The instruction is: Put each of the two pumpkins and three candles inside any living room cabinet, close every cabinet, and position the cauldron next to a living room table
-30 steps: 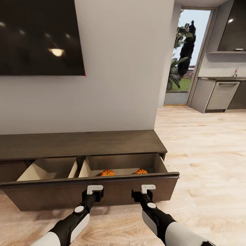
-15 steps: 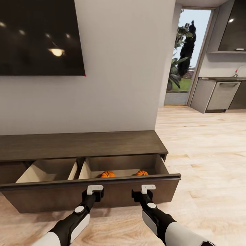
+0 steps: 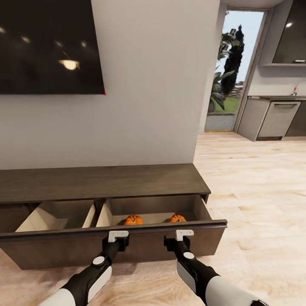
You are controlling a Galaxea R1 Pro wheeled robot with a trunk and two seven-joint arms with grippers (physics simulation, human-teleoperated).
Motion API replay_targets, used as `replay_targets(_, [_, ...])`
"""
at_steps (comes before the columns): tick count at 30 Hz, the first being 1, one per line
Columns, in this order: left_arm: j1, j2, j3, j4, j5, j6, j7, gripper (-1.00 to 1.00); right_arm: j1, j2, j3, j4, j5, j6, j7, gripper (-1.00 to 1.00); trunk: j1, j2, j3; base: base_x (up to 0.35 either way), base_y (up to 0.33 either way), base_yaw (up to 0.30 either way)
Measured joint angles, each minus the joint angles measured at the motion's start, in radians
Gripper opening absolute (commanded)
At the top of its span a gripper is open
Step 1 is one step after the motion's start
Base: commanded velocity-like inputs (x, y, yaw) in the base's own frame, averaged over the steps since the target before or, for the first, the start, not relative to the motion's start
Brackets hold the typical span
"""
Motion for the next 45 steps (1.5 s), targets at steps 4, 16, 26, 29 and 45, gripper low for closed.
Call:
replay_targets(4, [0.000, 0.000, 0.000, 0.000, 0.000, 0.000, 0.001, 1.00, 0.000, 0.000, 0.000, 0.000, 0.000, 0.000, 0.000, 1.00, 0.000, 0.000, 0.000, 0.095, 0.000, 0.000])
replay_targets(16, [0.000, 0.000, 0.000, 0.000, 0.001, 0.000, 0.002, 1.00, 0.000, 0.000, 0.000, 0.000, 0.000, 0.000, 0.000, 1.00, 0.000, 0.000, 0.000, 0.097, 0.000, 0.000])
replay_targets(26, [0.000, 0.000, 0.000, 0.000, 0.000, 0.000, 0.002, 1.00, 0.000, 0.000, 0.000, 0.000, -0.001, 0.000, 0.000, 1.00, 0.000, 0.000, 0.000, 0.214, 0.000, 0.000])
replay_targets(29, [0.000, 0.000, 0.001, 0.000, -0.001, 0.000, 0.002, 1.00, 0.000, 0.000, 0.000, 0.000, -0.001, 0.000, 0.000, 1.00, 0.000, 0.000, 0.000, 0.227, 0.000, 0.000])
replay_targets(45, [0.000, 0.000, 0.001, 0.000, -0.004, 0.000, 0.002, 1.00, 0.000, 0.000, 0.000, 0.000, -0.001, 0.000, 0.000, 1.00, 0.000, 0.000, 0.000, 0.220, 0.000, 0.000])
